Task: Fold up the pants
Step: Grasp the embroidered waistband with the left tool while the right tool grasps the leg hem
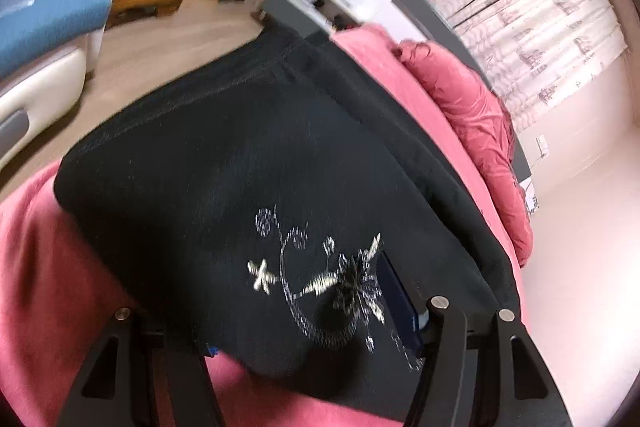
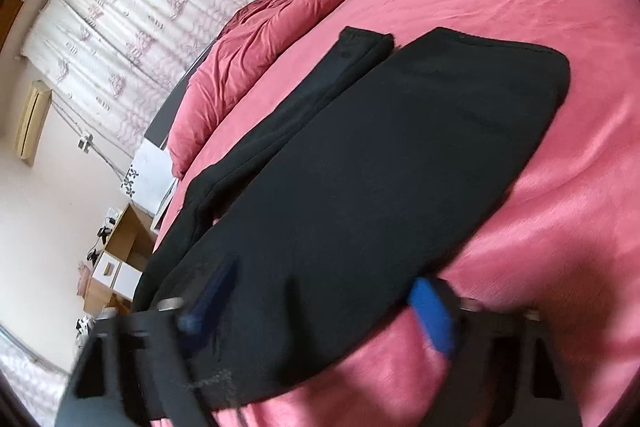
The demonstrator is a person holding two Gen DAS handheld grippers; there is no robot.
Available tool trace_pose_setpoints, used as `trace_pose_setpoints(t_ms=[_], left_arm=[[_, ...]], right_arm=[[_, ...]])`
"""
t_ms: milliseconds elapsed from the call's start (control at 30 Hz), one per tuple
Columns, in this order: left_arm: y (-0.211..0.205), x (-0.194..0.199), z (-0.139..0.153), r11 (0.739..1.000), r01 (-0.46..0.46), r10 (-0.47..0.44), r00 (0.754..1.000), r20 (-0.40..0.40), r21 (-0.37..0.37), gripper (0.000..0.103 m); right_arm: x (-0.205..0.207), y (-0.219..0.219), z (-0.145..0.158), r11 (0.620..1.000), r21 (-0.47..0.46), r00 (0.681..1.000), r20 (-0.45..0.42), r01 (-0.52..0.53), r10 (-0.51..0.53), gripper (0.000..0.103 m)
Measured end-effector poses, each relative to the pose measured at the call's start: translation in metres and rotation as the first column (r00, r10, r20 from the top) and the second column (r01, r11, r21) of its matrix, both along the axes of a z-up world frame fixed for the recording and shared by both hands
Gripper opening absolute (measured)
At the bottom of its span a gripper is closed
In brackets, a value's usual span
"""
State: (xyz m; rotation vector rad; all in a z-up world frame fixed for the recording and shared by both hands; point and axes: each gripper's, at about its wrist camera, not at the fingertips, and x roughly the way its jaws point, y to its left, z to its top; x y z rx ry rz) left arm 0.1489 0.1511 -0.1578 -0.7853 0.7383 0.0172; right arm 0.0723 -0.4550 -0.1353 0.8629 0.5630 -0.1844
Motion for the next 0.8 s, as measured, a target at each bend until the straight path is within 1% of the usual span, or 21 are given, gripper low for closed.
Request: trace_pose_setpoints(t_ms=[67, 100, 133, 167, 200, 300, 367, 433, 467, 533, 633, 700, 800], left_arm=[[-0.007, -0.006, 0.0, 0.998, 0.012, -0.014, 0.999, 0.033, 0.066, 0.065], [-0.012, -0.005, 0.0, 0.996, 0.015, -0.019, 0.999, 0.044, 0.091, 0.065], [-0.011, -0.008, 0.0, 0.996, 0.01, -0.015, 0.998, 0.054, 0.093, 0.065], [-0.01, -0.009, -0.001, 0.997, 0.006, -0.011, 0.998, 0.058, 0.083, 0.065], [-0.012, -0.004, -0.001, 0.997, 0.005, -0.009, 0.998, 0.058, 0.077, 0.065], [-0.012, -0.003, 0.001, 0.997, 0.01, -0.015, 0.999, 0.052, 0.079, 0.064], [-0.011, -0.004, 0.001, 0.996, -0.003, -0.001, 0.999, 0.034, 0.092, 0.053], [-0.01, -0.002, 0.0, 0.995, -0.036, 0.036, 0.999, 0.008, 0.091, 0.028], [-0.004, -0.004, -0.003, 0.997, -0.049, 0.049, 0.999, 0.001, 0.059, 0.025], [0.008, -0.006, -0.007, 0.998, -0.055, 0.054, 0.998, -0.01, -0.017, 0.016], [0.02, -0.009, -0.009, 0.993, -0.04, 0.037, 0.999, -0.021, -0.111, 0.009], [0.022, -0.013, -0.008, 0.989, -0.037, 0.035, 0.999, -0.02, -0.144, 0.008], [0.025, -0.022, -0.005, 0.985, -0.043, 0.042, 0.999, -0.01, -0.168, 0.007]], right_arm=[[-0.006, -0.007, -0.006, 0.999, 0.047, 1.0, 0.013, 0.023, -0.024, 0.035], [-0.006, -0.014, -0.011, 0.995, 0.091, 0.999, 0.021, 0.037, -0.04, 0.028], [-0.008, -0.021, -0.017, 0.988, 0.145, 0.998, 0.035, 0.052, -0.058, 0.022], [-0.002, -0.028, -0.022, 0.979, 0.196, 0.996, 0.056, 0.061, -0.073, 0.019], [-0.004, -0.032, -0.025, 0.97, 0.236, 0.994, 0.075, 0.062, -0.082, 0.018], [-0.002, -0.028, -0.024, 0.972, 0.229, 0.995, 0.073, 0.056, -0.075, 0.017], [-0.001, -0.027, -0.023, 0.972, 0.227, 0.994, 0.075, 0.059, -0.078, 0.016], [-0.001, -0.027, -0.023, 0.97, 0.237, 0.993, 0.081, 0.062, -0.083, 0.015], [0.0, -0.028, -0.023, 0.97, 0.236, 0.993, 0.081, 0.063, -0.084, 0.015], [0.0, -0.026, -0.02, 0.972, 0.223, 0.993, 0.081, 0.067, -0.087, 0.015], [-0.005, -0.025, -0.018, 0.974, 0.213, 0.992, 0.082, 0.08, -0.1, 0.014], [-0.009, -0.025, -0.016, 0.975, 0.201, 0.99, 0.083, 0.094, -0.113, 0.014], [-0.014, -0.022, -0.01, 0.978, 0.176, 0.989, 0.083, 0.11, -0.126, 0.013]])
